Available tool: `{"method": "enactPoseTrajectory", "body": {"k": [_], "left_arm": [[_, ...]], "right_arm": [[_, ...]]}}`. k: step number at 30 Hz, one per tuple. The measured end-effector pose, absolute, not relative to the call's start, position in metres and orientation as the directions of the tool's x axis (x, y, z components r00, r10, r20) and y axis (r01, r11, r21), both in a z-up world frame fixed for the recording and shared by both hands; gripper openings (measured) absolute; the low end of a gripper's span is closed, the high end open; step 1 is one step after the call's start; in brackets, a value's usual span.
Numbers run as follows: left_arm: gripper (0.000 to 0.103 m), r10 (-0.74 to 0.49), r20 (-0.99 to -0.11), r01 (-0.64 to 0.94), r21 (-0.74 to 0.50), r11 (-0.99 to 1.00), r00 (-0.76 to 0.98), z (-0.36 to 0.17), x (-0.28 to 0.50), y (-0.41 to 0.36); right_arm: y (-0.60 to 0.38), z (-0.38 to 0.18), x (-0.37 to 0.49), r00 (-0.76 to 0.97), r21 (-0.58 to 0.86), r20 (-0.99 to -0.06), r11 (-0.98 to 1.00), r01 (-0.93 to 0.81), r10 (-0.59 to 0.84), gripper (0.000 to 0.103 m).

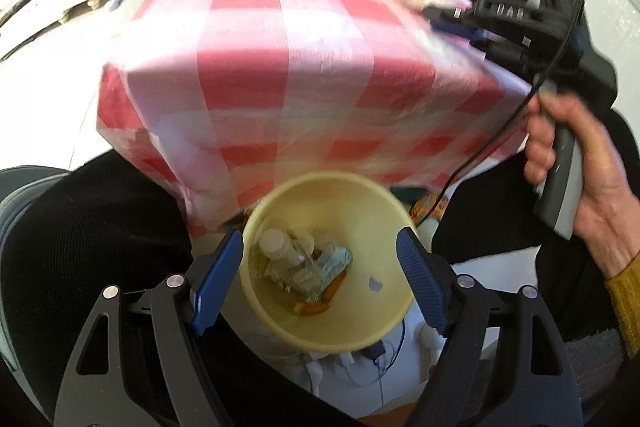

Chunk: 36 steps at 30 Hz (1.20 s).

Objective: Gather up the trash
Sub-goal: 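Grasp the white tissue with the left tool while the right tool grasps the orange sausage piece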

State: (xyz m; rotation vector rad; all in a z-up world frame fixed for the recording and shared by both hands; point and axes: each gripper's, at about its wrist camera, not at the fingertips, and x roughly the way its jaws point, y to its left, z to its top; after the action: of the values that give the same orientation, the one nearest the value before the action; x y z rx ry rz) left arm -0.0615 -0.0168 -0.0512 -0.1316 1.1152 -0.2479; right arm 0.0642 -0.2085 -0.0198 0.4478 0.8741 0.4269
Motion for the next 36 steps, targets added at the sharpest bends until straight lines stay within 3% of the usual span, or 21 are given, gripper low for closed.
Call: {"method": "enactPoseTrajectory", "body": {"k": [7, 9, 10, 11, 20, 26, 34, 35, 36], "left_arm": [[0.08, -0.279, -0.712, 0.079, -0.301, 0.95, 0.645, -0.013, -0.07, 0.011], [0.08, -0.273, -0.694, 0.053, -0.321, 0.945, 0.666, -0.009, -0.066, 0.018], [0.08, -0.272, -0.686, 0.04, -0.335, 0.941, 0.675, -0.008, -0.062, 0.021], [0.08, -0.27, -0.681, 0.03, -0.342, 0.939, 0.681, -0.006, -0.058, 0.024], [0.085, -0.281, -0.684, 0.122, -0.273, 0.954, 0.673, 0.013, 0.01, -0.01], [0.089, -0.36, -0.683, 0.214, -0.293, 0.932, 0.635, 0.015, 0.083, -0.064], [0.092, -0.302, -0.781, 0.265, -0.181, 0.947, 0.546, -0.016, 0.156, -0.148], [0.088, -0.287, -0.786, 0.27, -0.158, 0.95, 0.548, -0.02, 0.159, -0.155], [0.064, -0.284, -0.789, 0.274, -0.152, 0.95, 0.545, -0.024, 0.16, -0.159]], "right_arm": [[-0.179, -0.017, 0.067, 0.459, 0.502, -0.672, 0.813, -0.294, 0.581, 0.017], [-0.174, -0.015, 0.067, 0.437, 0.485, -0.687, 0.814, -0.319, 0.58, 0.026], [-0.173, -0.012, 0.065, 0.438, 0.471, -0.693, 0.819, -0.327, 0.573, 0.039], [-0.174, -0.01, 0.064, 0.442, 0.466, -0.693, 0.822, -0.329, 0.57, 0.043], [-0.219, 0.019, 0.078, 0.555, 0.481, -0.655, 0.849, -0.217, 0.513, 0.045], [-0.25, 0.04, 0.101, 0.602, 0.532, -0.602, 0.826, -0.187, 0.524, 0.046], [-0.284, 0.038, 0.131, 0.595, 0.618, -0.565, 0.771, -0.153, 0.572, 0.049], [-0.284, 0.038, 0.137, 0.587, 0.627, -0.562, 0.763, -0.157, 0.583, 0.05], [-0.282, 0.038, 0.147, 0.573, 0.629, -0.564, 0.759, -0.167, 0.594, 0.052]]}}
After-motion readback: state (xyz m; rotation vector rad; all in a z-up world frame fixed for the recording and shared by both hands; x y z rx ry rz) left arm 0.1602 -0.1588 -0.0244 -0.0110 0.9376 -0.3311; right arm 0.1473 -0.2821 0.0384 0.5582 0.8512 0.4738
